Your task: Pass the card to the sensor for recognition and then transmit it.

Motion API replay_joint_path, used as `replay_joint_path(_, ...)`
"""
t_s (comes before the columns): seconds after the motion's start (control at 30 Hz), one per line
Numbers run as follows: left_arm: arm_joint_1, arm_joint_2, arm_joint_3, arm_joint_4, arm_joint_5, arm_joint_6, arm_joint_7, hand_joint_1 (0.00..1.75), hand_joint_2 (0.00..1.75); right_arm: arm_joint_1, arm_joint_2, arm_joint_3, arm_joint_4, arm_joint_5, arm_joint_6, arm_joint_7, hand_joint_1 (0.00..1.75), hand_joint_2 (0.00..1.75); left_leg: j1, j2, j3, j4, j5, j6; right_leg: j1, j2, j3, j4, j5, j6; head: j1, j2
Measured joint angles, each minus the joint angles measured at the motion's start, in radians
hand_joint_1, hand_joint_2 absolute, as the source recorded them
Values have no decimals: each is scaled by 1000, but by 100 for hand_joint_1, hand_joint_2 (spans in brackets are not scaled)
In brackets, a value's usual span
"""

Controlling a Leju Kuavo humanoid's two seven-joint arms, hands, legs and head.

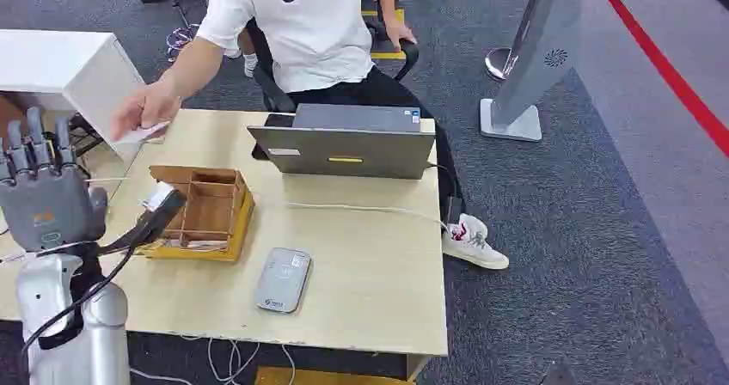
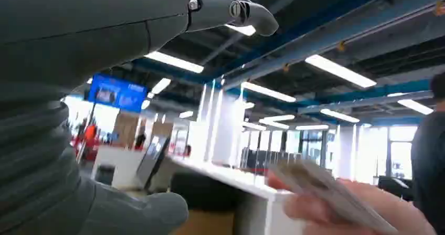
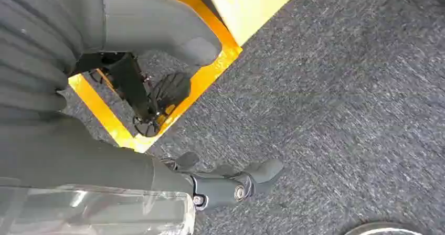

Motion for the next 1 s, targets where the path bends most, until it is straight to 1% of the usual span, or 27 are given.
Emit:
replay_joint_path(0.03, -14, 16, -34, 15, -40, 2, 40, 0, 175, -2, 0, 5, 1, 0, 0, 3, 0, 175, 0, 0, 0, 0, 0, 0, 0, 0, 0, 0, 0, 0, 0, 0)
replay_joint_path(0.07, -29, 37, -68, 33, -43, 5, 68, 0, 175, -5, 0, 13, 1, 0, 0, 7, 0, 175, 0, 1, 0, 0, 0, 0, 0, 1, 0, 0, 0, 0, 0, 0)
replay_joint_path(0.1, -43, 52, -99, 51, -44, 8, 90, 0, 175, -7, 1, 19, 2, 0, 0, 9, 0, 175, 0, 2, 0, 0, 0, 0, 0, 2, 0, 0, 0, 0, 0, 0)
replay_joint_path(0.17, -63, 80, -144, 82, -44, 14, 116, 0, 175, -10, 3, 26, 3, 0, 0, 11, 0, 175, 0, 2, 0, 0, 0, 0, 0, 3, 0, 0, 0, 0, 0, 0)
replay_joint_path(0.27, -84, 106, -178, 128, -44, 15, 123, 0, 175, -13, 3, 42, 5, 0, 0, 13, 0, 175, 0, 2, 0, 0, 0, 0, 0, 3, -1, 0, 0, 0, 0, 0)
replay_joint_path(0.4, -92, 118, -190, 162, -44, 15, 127, 0, 175, -14, 6, 48, 6, 0, 0, 13, 0, 175, 0, 2, 0, 0, 0, 0, 0, 3, -1, 0, 0, 0, 0, 0)
replay_joint_path(0.43, -92, 124, -191, 170, -44, 14, 128, 19, 175, -14, 7, 52, 6, 0, 0, 13, 0, 175, 0, 2, 0, 0, 0, 0, 0, 3, -1, 0, 0, 0, 0, 0)
replay_joint_path(0.47, -93, 127, -191, 177, -44, 14, 128, 175, 175, -14, 8, 55, 6, 0, 0, 13, 0, 175, 0, 2, 0, 0, 0, 0, 0, 3, -2, 0, 0, 0, 0, 0)
replay_joint_path(0.77, -88, 146, -192, 230, -44, 20, 128, 175, 175, -14, 9, 71, 6, -13, 0, 13, 0, 175, 0, 2, -1, 0, 0, 0, 0, 3, -2, 0, 0, 0, 0, 0)
replay_joint_path(1.0, -78, 149, -192, 231, -44, 39, 128, 175, 175, -14, 11, 75, 6, -18, 0, 12, 0, 175, 0, 2, -2, 0, 0, 0, 0, 3, -2, 0, 0, 0, 0, 0)
